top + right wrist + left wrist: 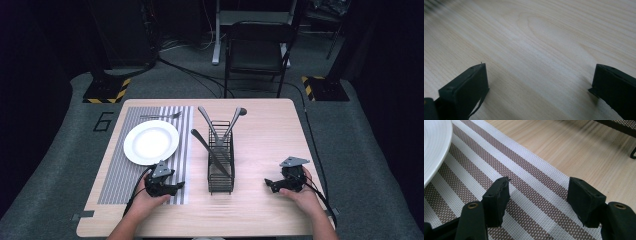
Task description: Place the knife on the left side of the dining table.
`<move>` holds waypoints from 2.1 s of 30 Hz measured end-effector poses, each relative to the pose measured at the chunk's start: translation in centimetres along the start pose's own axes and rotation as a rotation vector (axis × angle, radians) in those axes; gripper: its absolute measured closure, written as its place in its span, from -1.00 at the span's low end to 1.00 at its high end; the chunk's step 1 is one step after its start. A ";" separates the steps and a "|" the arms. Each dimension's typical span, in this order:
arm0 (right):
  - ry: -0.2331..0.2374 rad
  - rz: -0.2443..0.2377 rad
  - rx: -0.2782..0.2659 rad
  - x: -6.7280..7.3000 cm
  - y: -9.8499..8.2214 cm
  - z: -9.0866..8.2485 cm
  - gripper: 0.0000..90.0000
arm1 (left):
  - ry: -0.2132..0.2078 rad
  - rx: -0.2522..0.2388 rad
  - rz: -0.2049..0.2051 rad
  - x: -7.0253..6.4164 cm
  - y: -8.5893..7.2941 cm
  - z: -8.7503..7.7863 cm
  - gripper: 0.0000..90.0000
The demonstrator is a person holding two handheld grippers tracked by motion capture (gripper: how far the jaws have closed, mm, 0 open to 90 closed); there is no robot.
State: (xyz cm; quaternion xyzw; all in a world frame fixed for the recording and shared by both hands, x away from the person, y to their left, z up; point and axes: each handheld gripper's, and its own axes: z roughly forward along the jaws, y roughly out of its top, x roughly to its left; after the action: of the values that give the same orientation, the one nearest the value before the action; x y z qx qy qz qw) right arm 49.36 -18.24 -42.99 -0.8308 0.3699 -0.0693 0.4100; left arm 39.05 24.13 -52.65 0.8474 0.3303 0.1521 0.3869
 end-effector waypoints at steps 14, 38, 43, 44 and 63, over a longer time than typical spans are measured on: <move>-0.004 -0.011 -0.005 -0.1 0.0 0.0 -1.00 | -0.001 -0.001 -0.002 0.0 0.0 0.0 -0.24; -0.004 -0.011 -0.005 -0.1 0.0 0.0 -1.00 | -0.004 -0.005 -0.020 0.1 0.5 -0.8 -0.17; -0.004 -0.011 -0.005 -0.1 0.0 0.0 -1.00 | -0.026 -0.014 -0.051 -0.1 1.0 -2.0 -0.01; -0.004 -0.011 -0.005 -0.1 0.0 0.0 -1.00 | -0.042 -0.021 -0.087 -0.1 1.2 -2.4 0.04; -0.005 -0.011 -0.005 -0.1 0.0 0.0 -1.00 | -0.009 -0.041 -0.183 0.4 3.7 -4.5 0.10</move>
State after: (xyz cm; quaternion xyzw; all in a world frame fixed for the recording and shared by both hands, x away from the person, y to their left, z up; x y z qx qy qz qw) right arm 49.29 -18.17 -42.96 -0.8339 0.3647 -0.0687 0.4086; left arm 38.65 25.08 -46.86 0.8064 0.4012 0.1190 0.4178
